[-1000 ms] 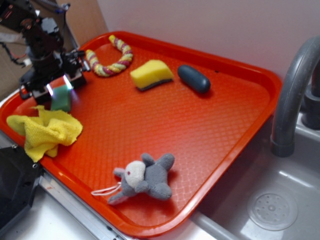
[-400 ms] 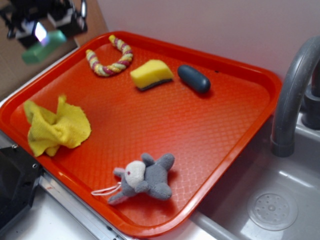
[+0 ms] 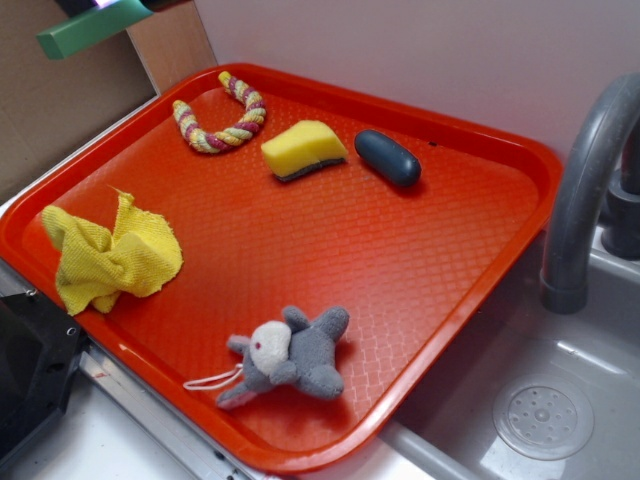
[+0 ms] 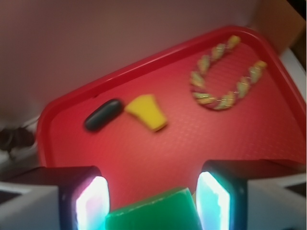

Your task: Grab the green block.

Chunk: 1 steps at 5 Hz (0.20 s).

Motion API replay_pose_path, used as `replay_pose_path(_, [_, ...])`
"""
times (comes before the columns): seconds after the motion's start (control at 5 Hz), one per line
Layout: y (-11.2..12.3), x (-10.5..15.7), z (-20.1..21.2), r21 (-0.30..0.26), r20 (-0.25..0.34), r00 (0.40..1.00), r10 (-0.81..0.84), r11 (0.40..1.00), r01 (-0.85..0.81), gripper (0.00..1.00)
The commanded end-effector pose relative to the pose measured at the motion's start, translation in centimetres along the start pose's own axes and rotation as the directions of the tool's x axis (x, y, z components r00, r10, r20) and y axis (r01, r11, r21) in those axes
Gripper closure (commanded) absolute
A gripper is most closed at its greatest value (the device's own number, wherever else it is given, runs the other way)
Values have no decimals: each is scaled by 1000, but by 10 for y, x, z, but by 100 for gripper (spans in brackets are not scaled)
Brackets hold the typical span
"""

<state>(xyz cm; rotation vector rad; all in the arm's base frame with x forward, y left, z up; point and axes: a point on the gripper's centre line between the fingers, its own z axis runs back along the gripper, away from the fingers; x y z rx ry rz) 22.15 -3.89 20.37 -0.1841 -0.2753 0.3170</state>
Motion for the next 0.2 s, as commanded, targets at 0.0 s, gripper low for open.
replay_pose_path(0.0, [33, 49, 1, -16, 23, 1000, 0, 1000, 1, 100])
